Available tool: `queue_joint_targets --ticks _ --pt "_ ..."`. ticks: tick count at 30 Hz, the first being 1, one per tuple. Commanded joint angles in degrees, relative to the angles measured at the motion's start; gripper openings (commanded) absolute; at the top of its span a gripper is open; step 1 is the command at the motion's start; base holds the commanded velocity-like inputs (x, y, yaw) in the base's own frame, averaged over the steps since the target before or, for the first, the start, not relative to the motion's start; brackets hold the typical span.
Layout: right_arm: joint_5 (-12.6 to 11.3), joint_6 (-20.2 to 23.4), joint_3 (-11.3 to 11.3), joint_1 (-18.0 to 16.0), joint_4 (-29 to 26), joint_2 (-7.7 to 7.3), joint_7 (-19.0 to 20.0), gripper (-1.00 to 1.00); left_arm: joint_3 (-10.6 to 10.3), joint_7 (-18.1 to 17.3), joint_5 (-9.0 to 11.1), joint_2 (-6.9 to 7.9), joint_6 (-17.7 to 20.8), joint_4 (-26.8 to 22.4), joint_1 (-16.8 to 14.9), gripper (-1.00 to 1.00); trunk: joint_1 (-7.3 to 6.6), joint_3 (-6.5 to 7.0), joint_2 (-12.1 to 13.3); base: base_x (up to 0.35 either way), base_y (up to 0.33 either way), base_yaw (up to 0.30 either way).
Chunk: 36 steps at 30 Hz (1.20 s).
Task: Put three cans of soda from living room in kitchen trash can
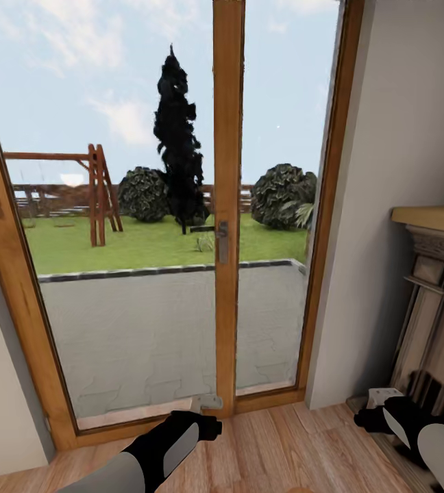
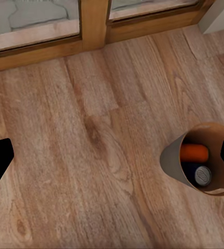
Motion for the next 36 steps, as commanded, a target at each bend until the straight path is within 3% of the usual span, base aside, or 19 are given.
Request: queue_joint_targets --ticks 1,36 --pt "0.0 0.0 0.0 0.0 0.0 0.01 0.0 1.0 0.0 0.0 0.0 0.0 0.0 0.0 0.0 1.0 -0.23 0.18 0.4 0.0 0.0 0.0" --pt "0.0 0.0 0.0 0.0 0.0 0.06 0.0 1.0 0.0 0.0 0.0 0.0 -0.2 0.0 0.0 1.0 -7.91 6.47 14.5 0.0 0.0 0.0"
